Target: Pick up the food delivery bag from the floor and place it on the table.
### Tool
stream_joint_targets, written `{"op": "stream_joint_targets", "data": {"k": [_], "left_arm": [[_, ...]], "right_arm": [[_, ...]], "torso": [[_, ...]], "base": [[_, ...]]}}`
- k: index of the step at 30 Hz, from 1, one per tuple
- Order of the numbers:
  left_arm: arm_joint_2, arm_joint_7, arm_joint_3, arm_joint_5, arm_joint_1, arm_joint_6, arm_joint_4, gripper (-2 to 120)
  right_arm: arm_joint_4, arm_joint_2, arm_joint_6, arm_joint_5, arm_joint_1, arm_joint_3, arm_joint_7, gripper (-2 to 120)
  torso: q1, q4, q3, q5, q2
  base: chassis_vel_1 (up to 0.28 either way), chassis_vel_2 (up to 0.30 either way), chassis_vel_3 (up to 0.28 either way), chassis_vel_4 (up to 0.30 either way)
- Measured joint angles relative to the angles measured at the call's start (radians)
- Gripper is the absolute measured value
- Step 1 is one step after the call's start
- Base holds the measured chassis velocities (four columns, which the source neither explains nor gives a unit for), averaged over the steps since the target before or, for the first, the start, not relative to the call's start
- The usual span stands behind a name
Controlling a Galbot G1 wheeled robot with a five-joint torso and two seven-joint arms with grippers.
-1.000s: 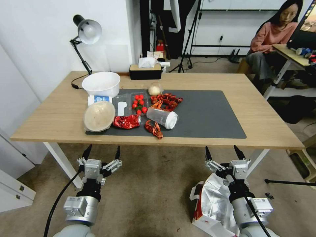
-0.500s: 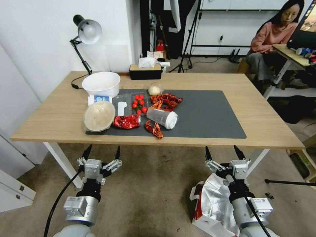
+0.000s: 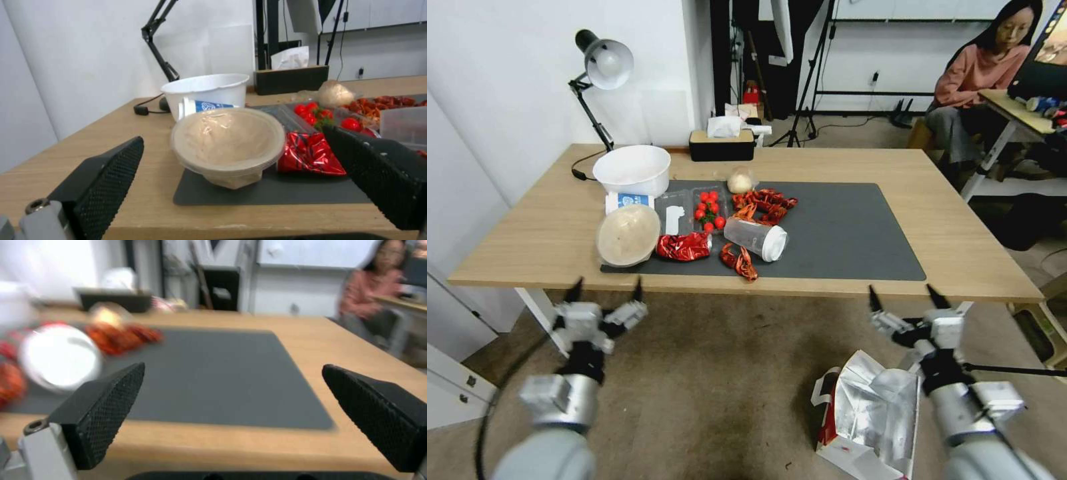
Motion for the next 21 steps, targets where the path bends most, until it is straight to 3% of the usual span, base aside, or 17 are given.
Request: {"op": "stream_joint_targets", "data": {"k": [2,10,21], "left_arm": [[0.003,0.022,-0.002,-0.002,0.002,-0.022,0.008,100],[-0.002,0.057,0.000,0.009,0.007,-0.097,0.033,100],[-0.007,0.084,0.017,0.007,0.008,-0.119,0.044,100]], "right_arm": [[-0.015,-0.004,0.050,0.040,0.007,0.006,-0.058,100],[-0.028,0.004,0.068,0.034,0.008,0.000,-0.074,100],[-0.035,0.010,0.072,0.032,0.009,-0.002,-0.073,100]], "torso": [[0.000,0.0006,0.000,0.0005,0.000],[0.000,0.0004,0.000,0.0003,0.000],[-0.013,0.0004,-0.016,0.0003,-0.028]], "base": [[0.000,0.000,0.000,0.000],[0.000,0.000,0.000,0.000],[0.000,0.000,0.000,0.000]]}}
